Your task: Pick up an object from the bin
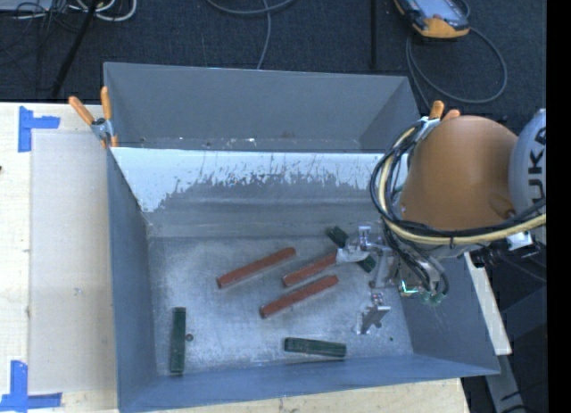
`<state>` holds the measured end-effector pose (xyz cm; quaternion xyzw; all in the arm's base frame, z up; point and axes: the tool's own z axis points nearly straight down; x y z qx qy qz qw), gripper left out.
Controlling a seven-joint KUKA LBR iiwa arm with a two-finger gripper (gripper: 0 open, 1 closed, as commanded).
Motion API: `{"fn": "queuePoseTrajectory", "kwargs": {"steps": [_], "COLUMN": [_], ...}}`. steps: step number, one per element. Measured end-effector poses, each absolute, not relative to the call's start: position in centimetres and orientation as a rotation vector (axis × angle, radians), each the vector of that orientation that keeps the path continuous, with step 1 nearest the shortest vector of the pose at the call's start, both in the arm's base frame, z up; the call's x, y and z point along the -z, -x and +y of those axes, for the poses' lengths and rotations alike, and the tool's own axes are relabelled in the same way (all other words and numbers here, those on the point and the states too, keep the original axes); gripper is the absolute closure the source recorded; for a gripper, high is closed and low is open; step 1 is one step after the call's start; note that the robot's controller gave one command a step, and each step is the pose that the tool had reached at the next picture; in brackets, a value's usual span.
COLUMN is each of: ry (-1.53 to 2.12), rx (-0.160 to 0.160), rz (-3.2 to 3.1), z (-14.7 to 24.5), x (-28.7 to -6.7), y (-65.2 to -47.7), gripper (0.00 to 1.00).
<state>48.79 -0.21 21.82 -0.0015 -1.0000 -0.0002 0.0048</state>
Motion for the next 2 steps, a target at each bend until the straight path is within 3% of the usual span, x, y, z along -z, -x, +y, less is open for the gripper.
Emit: {"fn": "queuePoseTrajectory", "kwargs": {"steps": [1, 2], "ry": [0.005, -0.079], "rx": [0.001, -0.001], "rz": [-3.140, -3.148], "z": [-0.2, -0.2], "x": [-22.2, -18.8], "y": [-48.9, -50.9], "gripper": [0.00, 0.00]}}
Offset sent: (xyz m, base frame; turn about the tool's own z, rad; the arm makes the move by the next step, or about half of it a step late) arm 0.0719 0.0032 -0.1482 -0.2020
